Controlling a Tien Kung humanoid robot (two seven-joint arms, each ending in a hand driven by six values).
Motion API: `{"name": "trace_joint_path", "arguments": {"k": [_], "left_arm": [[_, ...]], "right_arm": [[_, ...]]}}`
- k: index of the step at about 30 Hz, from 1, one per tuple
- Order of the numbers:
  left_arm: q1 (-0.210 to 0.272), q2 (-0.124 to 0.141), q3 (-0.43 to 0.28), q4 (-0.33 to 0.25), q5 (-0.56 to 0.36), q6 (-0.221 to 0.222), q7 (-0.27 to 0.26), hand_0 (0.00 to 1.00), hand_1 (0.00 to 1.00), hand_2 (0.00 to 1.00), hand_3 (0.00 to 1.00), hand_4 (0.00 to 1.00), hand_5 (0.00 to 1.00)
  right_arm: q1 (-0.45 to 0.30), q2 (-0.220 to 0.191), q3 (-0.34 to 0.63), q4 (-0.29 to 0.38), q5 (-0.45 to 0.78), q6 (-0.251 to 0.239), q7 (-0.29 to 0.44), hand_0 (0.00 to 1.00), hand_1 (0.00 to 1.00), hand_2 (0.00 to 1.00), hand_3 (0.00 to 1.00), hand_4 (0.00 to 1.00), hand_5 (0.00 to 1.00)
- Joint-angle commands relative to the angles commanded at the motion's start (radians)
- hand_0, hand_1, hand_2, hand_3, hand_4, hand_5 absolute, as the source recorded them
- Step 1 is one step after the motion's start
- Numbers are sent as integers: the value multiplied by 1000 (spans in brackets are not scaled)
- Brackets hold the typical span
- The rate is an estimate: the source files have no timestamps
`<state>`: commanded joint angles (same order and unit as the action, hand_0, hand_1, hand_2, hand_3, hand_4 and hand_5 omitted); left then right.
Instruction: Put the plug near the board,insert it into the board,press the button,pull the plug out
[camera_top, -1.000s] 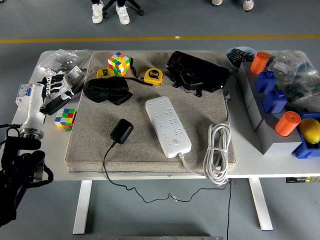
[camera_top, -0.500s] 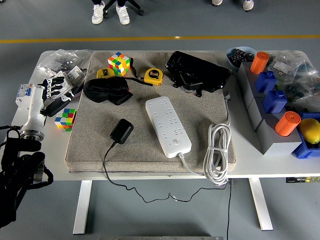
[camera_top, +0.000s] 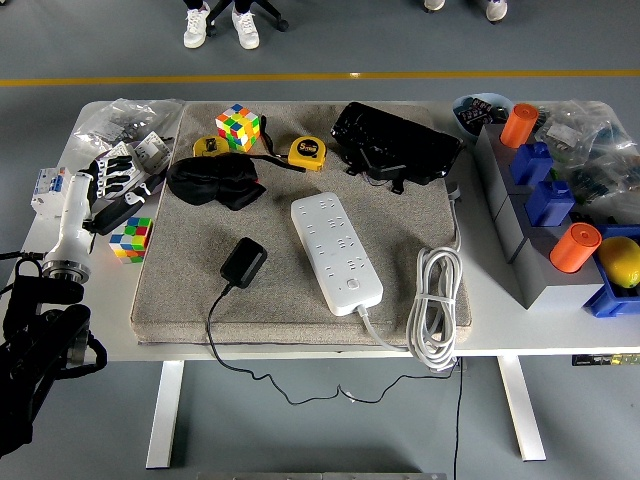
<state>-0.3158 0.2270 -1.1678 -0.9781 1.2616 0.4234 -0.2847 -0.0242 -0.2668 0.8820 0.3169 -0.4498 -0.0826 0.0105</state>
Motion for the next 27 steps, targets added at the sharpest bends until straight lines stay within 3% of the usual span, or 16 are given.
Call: {"name": "trace_joint_path", "arguments": {"k": [27], "left_arm": [[1,-9,-28,-4,7,-8,9,645,673,714,709,935,489]], "right_arm": [[-7,1,13,0,1,-1,1,656,677,650,567,997,564]]}}
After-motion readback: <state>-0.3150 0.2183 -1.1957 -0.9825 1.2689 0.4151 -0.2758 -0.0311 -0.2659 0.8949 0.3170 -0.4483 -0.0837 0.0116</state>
